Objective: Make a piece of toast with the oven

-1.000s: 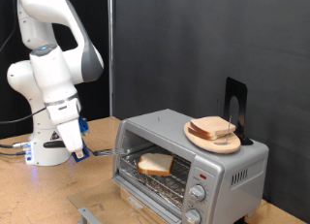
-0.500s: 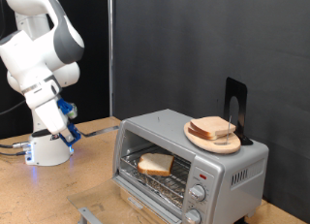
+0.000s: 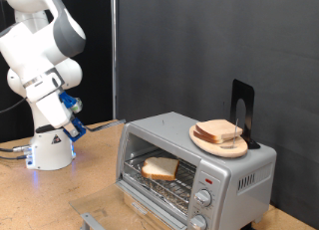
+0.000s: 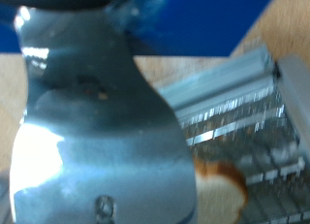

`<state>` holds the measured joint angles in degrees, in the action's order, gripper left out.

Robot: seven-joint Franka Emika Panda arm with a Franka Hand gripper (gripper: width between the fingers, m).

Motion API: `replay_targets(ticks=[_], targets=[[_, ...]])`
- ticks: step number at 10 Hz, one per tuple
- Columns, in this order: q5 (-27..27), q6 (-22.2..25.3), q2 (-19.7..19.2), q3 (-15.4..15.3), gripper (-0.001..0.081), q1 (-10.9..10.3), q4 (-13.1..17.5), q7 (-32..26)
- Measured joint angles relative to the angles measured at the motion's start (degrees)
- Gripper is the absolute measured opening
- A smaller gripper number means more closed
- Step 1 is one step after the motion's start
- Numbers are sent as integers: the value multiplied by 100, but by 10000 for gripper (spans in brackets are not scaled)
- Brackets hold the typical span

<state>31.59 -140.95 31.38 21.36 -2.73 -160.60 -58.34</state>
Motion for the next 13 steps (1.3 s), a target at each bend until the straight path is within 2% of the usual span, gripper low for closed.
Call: replay_targets(ticks=[2, 5, 8, 11, 13], targets=[[561, 108, 43, -86, 398, -377, 129, 208], [807, 204, 45, -556, 398, -779, 265, 896], [885, -139, -49, -1228, 398, -1063, 326, 1654], [1140, -546, -268, -1700, 398, -1421, 486, 2012], [1160, -754, -469, -2030, 398, -1575, 636, 2335]])
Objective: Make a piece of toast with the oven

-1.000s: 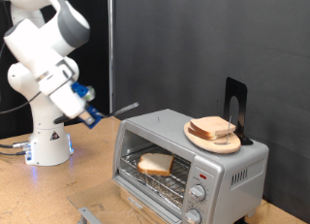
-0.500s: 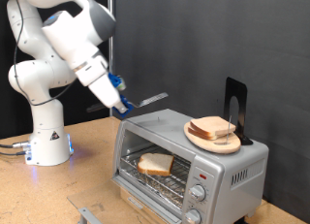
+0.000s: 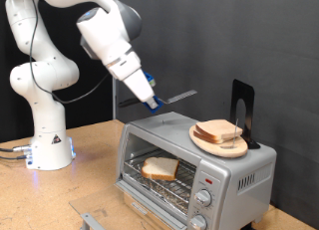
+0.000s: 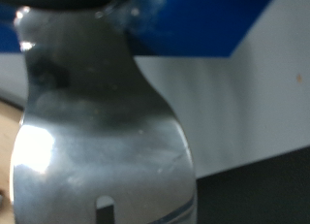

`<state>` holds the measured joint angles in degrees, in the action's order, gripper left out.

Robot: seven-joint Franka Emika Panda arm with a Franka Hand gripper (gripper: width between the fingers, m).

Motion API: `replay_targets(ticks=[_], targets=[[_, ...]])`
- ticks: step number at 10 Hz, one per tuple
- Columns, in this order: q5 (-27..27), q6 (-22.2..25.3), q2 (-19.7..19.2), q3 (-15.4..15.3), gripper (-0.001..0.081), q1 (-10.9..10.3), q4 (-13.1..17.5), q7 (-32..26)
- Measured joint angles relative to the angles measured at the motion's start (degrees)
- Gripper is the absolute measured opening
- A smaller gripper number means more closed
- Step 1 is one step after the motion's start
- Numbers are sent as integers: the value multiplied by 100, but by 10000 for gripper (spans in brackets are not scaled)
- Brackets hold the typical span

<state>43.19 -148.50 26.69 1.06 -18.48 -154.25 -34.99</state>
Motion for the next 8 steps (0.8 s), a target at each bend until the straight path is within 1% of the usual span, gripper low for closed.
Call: replay_targets(ticks=[2, 4, 6, 8], targets=[[-23, -147, -273, -361, 398, -78, 161, 305], [-128, -402, -581, -716, 398, -87, 226, 577], [-147, -670, -843, -929, 398, -88, 224, 660], [-71, -888, -1003, -1011, 398, -109, 238, 659]])
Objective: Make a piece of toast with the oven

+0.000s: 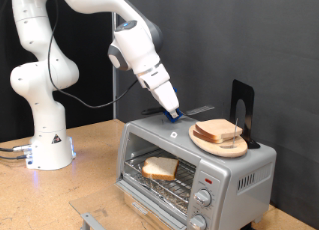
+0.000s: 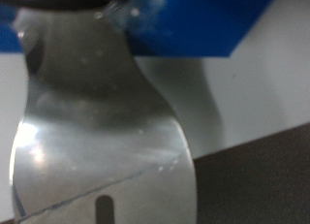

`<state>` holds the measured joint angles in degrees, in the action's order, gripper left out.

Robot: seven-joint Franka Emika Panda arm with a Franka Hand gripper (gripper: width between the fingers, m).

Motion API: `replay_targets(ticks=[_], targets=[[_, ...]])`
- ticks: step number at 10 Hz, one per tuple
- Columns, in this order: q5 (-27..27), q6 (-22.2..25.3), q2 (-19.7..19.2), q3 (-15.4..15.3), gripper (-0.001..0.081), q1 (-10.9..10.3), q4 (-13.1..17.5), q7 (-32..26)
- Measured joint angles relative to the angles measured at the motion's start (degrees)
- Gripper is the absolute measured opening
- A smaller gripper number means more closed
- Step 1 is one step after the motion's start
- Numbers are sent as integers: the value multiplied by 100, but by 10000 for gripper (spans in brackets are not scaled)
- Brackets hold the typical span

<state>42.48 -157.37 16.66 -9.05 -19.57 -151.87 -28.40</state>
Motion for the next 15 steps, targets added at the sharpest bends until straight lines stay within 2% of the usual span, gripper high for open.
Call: replay_targets(ticks=[1, 2, 3, 5, 8, 10, 13, 15], targets=[[74, -45, -15, -2, 398, -25, -8, -32], [156, -101, -46, -2, 513, -49, -24, -109], [259, -139, -54, -1, 513, -63, -30, -205], [480, -178, -52, 1, 776, -72, -32, -414], [1060, -290, 96, 57, 803, -75, -45, -976], [1293, -162, 422, 266, 805, -68, -114, -1313], [1298, 243, 1069, 696, 805, -11, -274, -1421], [998, 648, 1423, 810, 805, 218, -383, -1367]])
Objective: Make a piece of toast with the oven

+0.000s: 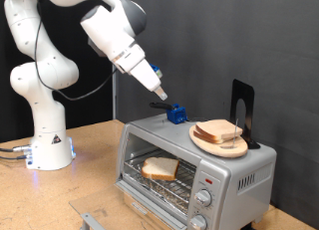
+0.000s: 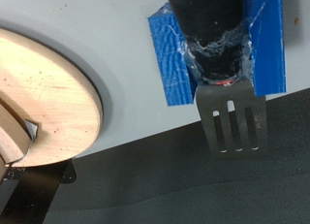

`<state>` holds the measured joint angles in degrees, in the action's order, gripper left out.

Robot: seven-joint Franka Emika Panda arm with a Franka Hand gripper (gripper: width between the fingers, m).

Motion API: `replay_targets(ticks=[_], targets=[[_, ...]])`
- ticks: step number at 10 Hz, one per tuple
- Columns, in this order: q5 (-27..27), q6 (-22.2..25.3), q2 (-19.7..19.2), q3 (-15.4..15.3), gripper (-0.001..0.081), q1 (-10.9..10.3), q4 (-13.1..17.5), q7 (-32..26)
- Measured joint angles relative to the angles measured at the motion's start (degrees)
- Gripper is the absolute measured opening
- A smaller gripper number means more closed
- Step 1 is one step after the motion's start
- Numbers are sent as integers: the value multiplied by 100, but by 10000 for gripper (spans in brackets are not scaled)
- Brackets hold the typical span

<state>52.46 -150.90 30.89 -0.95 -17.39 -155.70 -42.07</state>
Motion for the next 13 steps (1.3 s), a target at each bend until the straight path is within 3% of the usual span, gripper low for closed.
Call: replay_targets(ticks=[1, 3, 4, 5, 7, 9, 13], targets=[[22, -31, -16, -9, 805, -11, 0, 0], [1245, -197, -3, 144, 805, -189, 6, -26], [1622, -96, 83, 299, 805, -177, -32, 181], [1659, 212, 255, 506, 805, -87, -141, 505], [1514, 777, 684, 913, 805, 217, -412, 638], [1153, 1031, 1044, 1255, 805, 533, -578, 309], [224, 1836, 1576, 1974, 805, 1317, -668, -41]])
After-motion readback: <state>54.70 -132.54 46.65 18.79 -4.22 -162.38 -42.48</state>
